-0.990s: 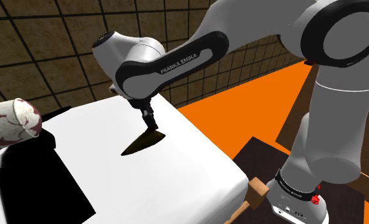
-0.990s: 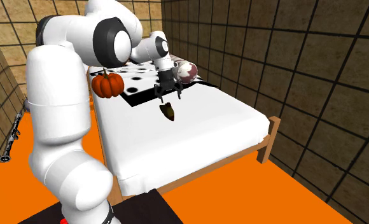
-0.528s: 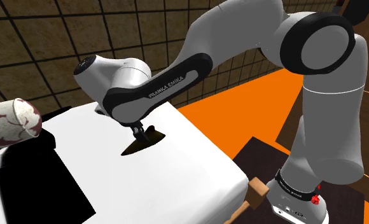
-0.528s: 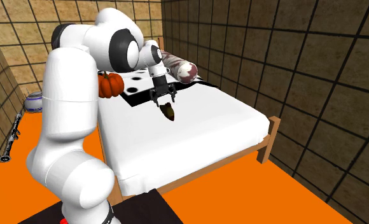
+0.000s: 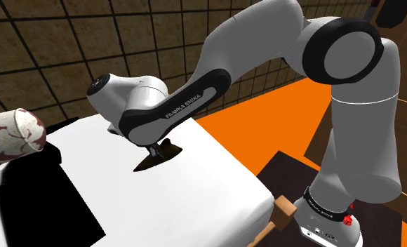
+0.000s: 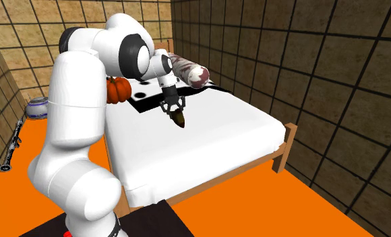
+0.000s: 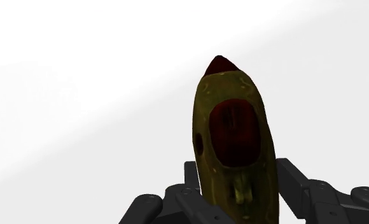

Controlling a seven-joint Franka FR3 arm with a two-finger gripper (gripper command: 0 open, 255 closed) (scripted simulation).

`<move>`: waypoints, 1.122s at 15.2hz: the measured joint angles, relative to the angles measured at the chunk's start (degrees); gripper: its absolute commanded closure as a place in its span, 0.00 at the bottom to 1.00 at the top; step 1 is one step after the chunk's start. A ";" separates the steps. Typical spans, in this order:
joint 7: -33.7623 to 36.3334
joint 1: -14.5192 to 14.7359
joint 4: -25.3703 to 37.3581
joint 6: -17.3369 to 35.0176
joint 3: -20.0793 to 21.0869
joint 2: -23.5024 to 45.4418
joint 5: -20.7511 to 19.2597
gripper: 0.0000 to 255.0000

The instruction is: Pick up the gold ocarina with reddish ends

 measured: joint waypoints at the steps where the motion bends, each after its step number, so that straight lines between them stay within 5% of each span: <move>1: 0.01 0.01 0.01 0.03 0.01 0.01 -0.01 1.00; 17: -1.74 -0.03 2.96 -4.74 0.36 -2.12 1.10 1.00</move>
